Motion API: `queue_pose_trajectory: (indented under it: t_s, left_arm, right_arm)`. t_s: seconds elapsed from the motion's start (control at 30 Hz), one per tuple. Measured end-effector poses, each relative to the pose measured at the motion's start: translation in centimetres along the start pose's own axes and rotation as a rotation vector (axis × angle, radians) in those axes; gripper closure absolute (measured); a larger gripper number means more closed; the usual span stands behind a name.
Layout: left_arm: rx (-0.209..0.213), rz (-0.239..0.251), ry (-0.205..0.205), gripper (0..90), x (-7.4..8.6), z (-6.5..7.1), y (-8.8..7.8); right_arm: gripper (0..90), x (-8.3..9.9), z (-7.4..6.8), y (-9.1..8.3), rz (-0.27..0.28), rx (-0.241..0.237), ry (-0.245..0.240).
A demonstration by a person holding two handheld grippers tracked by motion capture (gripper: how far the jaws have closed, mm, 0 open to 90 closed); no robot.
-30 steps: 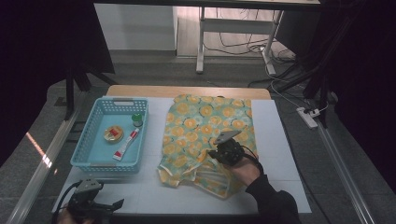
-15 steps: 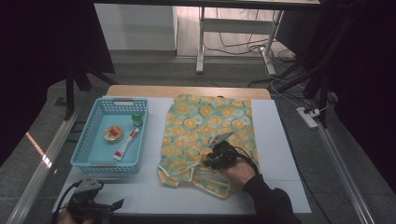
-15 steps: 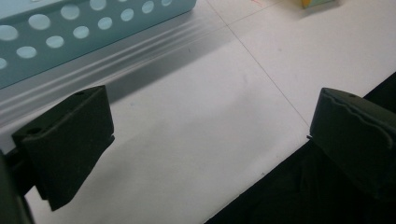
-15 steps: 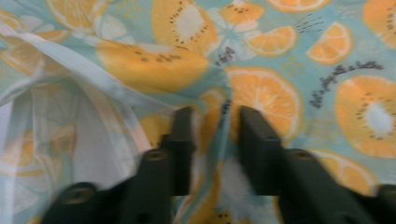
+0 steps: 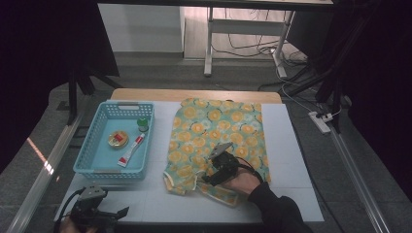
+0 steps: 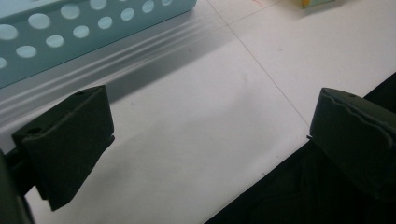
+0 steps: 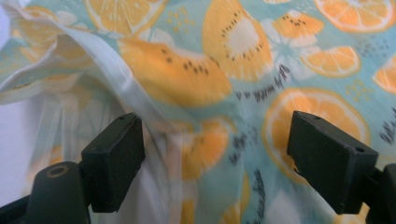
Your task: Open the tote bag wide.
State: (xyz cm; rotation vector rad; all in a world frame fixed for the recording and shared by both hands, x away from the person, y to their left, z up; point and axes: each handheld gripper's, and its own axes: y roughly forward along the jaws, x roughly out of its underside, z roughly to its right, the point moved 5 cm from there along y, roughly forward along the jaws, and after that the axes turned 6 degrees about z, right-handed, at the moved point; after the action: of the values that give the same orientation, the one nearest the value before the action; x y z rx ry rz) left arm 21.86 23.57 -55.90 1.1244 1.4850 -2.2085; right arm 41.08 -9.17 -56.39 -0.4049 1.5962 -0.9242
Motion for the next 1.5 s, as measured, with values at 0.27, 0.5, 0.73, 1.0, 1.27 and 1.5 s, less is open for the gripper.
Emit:
queue_pose_trajectory:
  t_s: [0.27, 0.5, 0.73, 1.0, 1.27, 1.5]
  left_arm:
    - [-0.001, -0.001, 0.000, 0.2, 0.0, 0.0, 0.0]
    - [0.000, -0.001, -0.002, 0.2, 0.0, 0.0, 0.0]
    - [0.000, 0.000, -0.003, 0.2, 0.0, 0.0, 0.0]
    - [-0.001, -0.001, -0.002, 0.3, 0.0, 0.0, 0.0]
    - [0.000, 0.002, -0.003, 0.2, 0.0, 0.0, 0.0]
    - [0.000, 0.002, -0.003, 0.2, 0.0, 0.0, 0.0]
  right_arm:
    - [20.9, -1.1, -0.2, 1.1, 0.004, 0.015, -0.018]
    - [12.9, -1.9, -1.6, 2.0, 0.009, -0.043, -0.068]
    - [31.9, -2.4, -1.3, 2.2, 0.014, -0.008, -0.072]
    - [74.9, -1.4, 0.8, 0.6, -0.003, 0.011, -0.008]
    - [89.9, -1.5, 1.1, 0.0, -0.006, 0.020, -0.005]
    - [89.9, -2.3, 2.3, -1.8, 0.053, 0.037, 0.045]
